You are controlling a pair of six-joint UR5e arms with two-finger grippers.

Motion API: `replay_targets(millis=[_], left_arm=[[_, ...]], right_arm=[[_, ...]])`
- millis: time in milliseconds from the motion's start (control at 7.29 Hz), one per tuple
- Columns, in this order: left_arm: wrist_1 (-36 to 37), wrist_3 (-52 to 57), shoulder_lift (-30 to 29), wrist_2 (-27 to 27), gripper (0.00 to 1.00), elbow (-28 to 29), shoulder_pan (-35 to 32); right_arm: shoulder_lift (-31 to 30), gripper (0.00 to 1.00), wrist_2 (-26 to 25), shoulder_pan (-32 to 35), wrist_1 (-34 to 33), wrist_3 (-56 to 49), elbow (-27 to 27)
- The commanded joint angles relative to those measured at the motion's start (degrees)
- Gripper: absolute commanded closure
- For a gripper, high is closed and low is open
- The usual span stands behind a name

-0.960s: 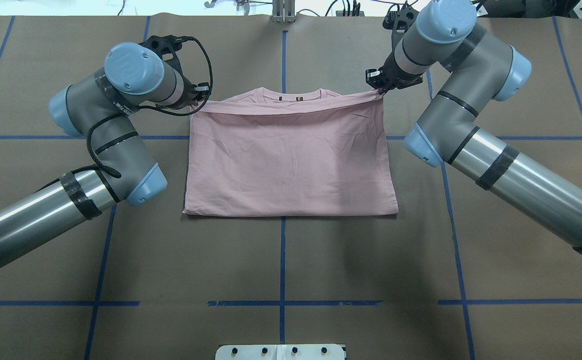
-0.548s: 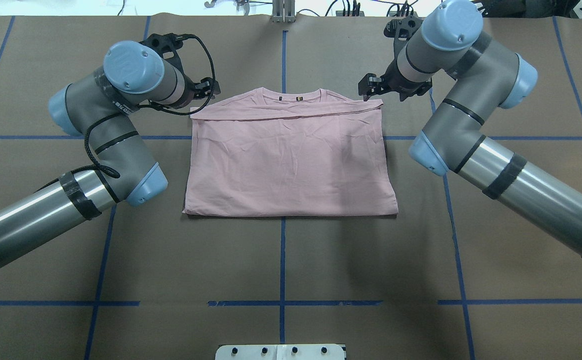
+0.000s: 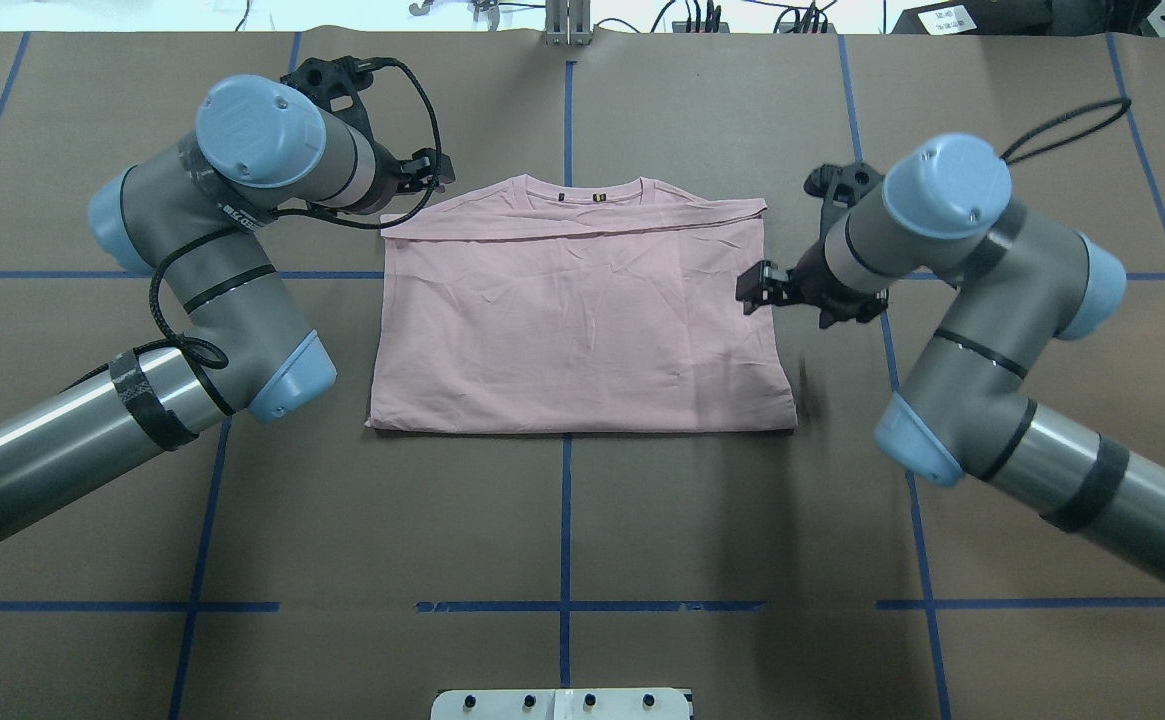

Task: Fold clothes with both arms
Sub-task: 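Release the hem at the collar and draw the right gripper back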

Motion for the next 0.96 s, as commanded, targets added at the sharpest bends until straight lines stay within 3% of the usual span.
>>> replay_targets(millis=[0, 274, 411, 548, 685, 823], left_arm=[[0.0, -1.4, 0.0, -0.1, 0.00, -0.3, 0.7], [0.0, -2.0, 0.0, 0.0, 0.00, -0.9, 1.0], [0.0, -2.0, 0.0, 0.0, 0.00, -1.2, 1.1], [0.0, -2.1, 0.1, 0.0, 0.00, -1.2, 1.1], [0.0, -2.0, 0.0, 0.0, 0.00, -1.2, 1.1], [0.0, -2.1, 0.1, 0.0, 0.00, -1.2, 1.2]], right_arm=[[-1.5, 0.00, -0.1, -2.4, -0.3, 6.4, 1.4], [-1.7, 0.00, -1.8, -4.4, -0.5, 6.9, 1.3], [-1.6, 0.06, -1.7, -4.4, -1.0, 6.9, 1.3], [-1.5, 0.31, -1.6, -4.4, -2.4, 6.9, 1.4], [-1.6, 0.69, -1.4, -4.5, -2.5, 6.9, 1.4], [-1.7, 1.00, -1.6, -4.7, -2.5, 6.7, 1.5]])
